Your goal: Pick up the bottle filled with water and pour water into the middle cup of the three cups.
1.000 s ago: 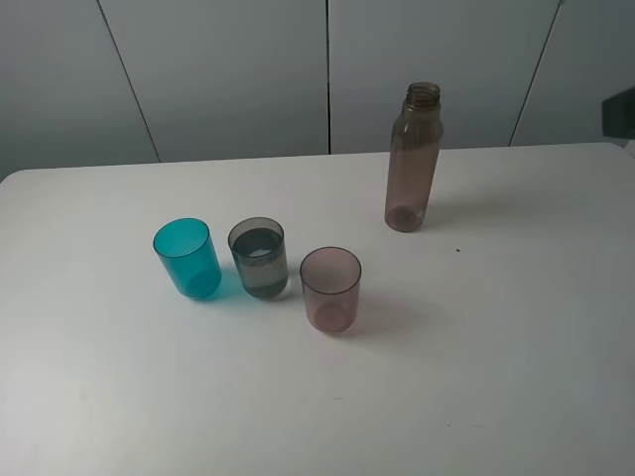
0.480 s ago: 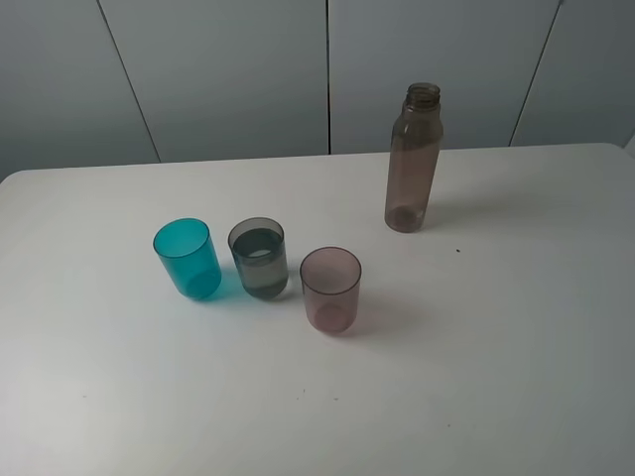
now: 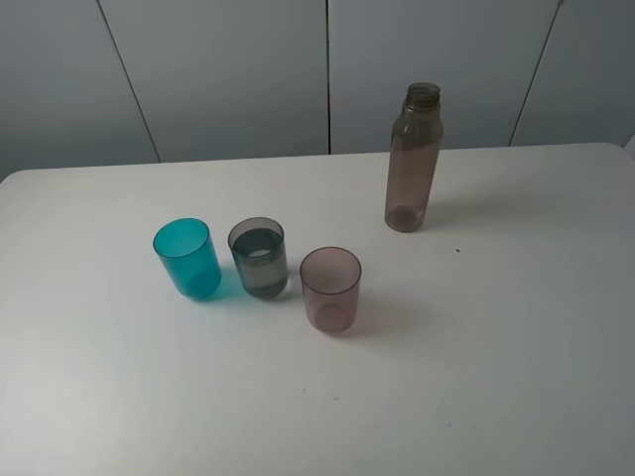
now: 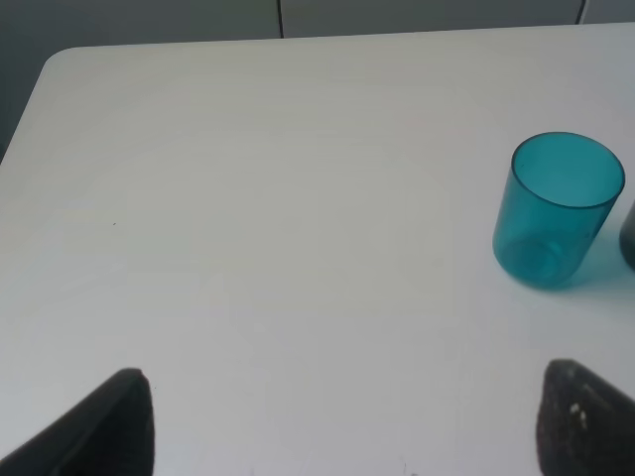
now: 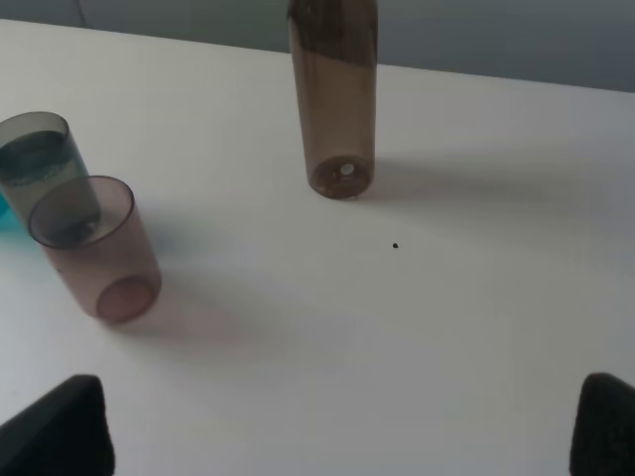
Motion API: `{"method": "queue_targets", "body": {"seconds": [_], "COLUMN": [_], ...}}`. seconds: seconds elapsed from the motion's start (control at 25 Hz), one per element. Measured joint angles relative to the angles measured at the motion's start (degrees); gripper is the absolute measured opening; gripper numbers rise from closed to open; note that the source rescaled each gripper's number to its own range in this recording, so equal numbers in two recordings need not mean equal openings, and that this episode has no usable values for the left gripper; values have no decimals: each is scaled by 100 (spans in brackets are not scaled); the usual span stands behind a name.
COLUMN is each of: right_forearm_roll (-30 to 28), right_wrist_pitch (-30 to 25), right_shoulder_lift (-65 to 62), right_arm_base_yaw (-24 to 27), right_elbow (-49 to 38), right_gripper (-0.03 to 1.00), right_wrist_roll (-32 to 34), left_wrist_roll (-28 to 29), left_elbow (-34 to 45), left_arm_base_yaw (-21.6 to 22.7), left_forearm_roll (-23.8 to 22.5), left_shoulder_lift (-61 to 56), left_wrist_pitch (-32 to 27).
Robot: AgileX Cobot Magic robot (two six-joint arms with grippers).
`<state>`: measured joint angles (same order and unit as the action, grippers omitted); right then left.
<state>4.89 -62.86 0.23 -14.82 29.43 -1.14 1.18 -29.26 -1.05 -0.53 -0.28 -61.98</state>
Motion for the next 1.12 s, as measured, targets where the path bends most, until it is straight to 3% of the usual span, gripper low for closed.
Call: {"method": "queue_targets", "body": {"seconds": [0.48, 0.6, 0.8, 1.12], "right_forearm_roll": [-99, -99, -111, -111], "right_wrist_pitch": [0, 0, 0, 0], "right_shoulder_lift": [-26, -26, -26, -26], "right_arm_base_yaw": [67, 524, 1927, 2082], "right_elbow": [0, 0, 0, -9], "right_gripper": [100, 100, 100, 100], "right_wrist_roll": [0, 0, 0, 0], "left_wrist_roll": [0, 0, 0, 0], "left_elbow": [0, 0, 0, 0], "left_arm_base_yaw": [0, 0, 0, 0], "left_forearm_roll": [0, 0, 0, -11], "left_shoulder_lift": [0, 0, 0, 0], "left_wrist_pitch": [0, 0, 0, 0]}}
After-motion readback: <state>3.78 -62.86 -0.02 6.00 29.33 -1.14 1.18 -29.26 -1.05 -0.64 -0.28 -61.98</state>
